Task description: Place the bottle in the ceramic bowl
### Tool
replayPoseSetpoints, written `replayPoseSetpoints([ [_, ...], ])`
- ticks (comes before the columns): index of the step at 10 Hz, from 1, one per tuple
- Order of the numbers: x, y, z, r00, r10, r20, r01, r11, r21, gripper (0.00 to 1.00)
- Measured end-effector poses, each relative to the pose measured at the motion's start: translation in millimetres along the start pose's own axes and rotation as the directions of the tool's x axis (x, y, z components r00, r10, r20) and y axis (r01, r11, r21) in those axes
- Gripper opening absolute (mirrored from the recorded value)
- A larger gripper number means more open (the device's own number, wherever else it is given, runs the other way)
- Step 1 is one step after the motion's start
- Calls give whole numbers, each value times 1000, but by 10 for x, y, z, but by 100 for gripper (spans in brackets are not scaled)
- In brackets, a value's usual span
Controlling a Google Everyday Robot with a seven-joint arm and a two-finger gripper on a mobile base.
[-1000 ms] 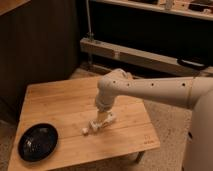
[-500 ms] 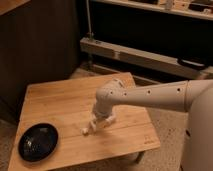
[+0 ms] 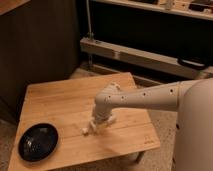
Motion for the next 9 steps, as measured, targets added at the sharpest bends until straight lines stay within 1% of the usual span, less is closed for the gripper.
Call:
replayPoseSetpoints([
  [3, 35, -10, 95, 1000, -12, 1, 12, 1000, -21, 65],
  [4, 28, -21, 110, 1000, -14, -1, 14, 999, -32, 61],
  [5, -15, -45, 137, 1000, -24, -3, 24, 998, -52, 50],
  [7, -71, -52, 164, 999, -33, 6, 33, 997, -66, 34],
  [8, -135, -7, 167, 999, -44, 11, 45, 996, -75, 19],
  [9, -196, -1, 178, 998, -55, 15, 56, 995, -78, 12],
])
